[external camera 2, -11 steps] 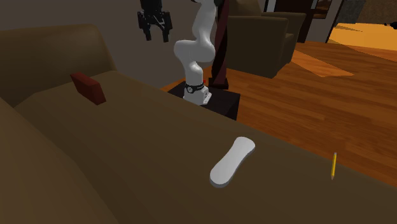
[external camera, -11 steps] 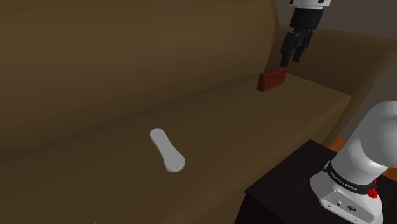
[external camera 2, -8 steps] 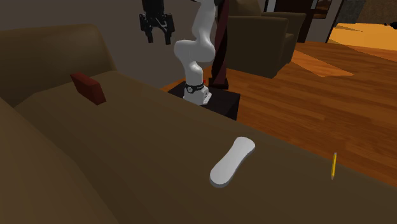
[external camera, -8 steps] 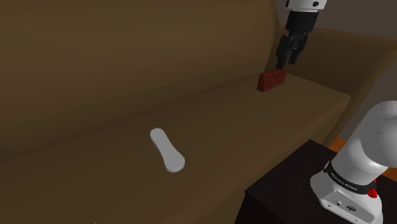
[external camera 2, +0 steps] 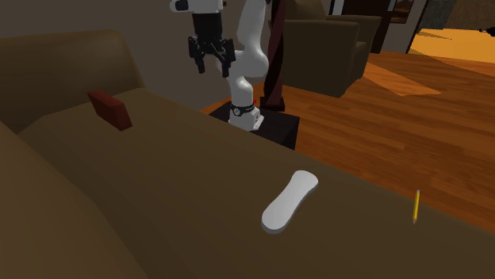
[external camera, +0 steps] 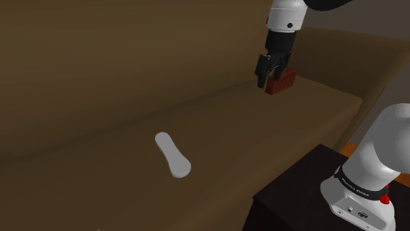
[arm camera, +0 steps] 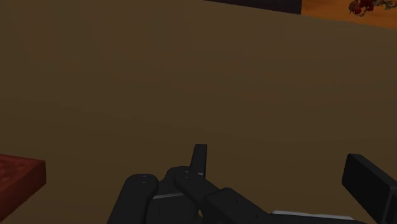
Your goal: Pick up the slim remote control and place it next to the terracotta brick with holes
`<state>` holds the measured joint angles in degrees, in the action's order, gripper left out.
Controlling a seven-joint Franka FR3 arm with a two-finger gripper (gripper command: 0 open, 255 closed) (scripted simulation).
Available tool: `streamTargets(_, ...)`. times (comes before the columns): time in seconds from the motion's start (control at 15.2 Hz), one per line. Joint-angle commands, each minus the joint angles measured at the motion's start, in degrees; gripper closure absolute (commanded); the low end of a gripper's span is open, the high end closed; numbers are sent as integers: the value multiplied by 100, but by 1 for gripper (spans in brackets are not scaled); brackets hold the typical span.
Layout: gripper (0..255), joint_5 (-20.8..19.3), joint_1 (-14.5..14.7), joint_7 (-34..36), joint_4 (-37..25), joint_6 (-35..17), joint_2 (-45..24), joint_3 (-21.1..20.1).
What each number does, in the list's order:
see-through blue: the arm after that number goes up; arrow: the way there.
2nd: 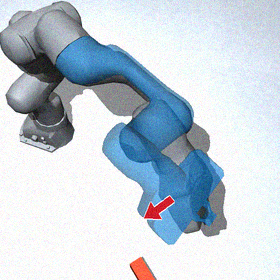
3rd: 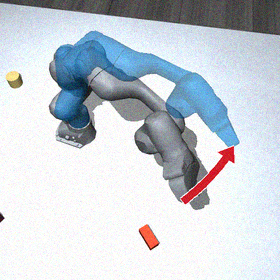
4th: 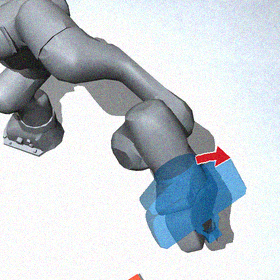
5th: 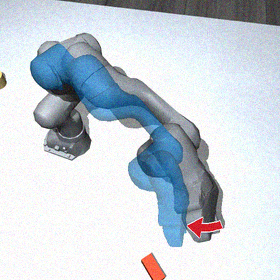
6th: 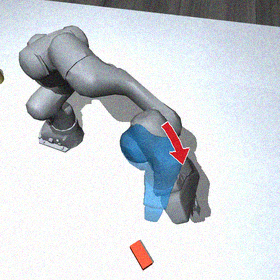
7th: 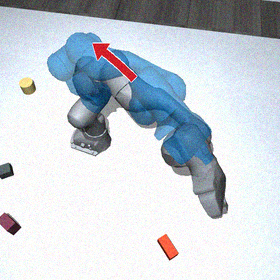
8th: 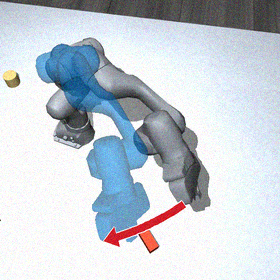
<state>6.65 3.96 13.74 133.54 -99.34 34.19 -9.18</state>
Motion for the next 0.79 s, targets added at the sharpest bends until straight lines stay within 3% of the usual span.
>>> streamTargets(0.0,0,77,61,235,-13,-236,-220,-212)
streamTargets(0.4,0,129,178,945,-326,-923,-1160,-835)
streamTargets(0.73,0,-63,239,1604,-786,-1410,-2092,-1320)
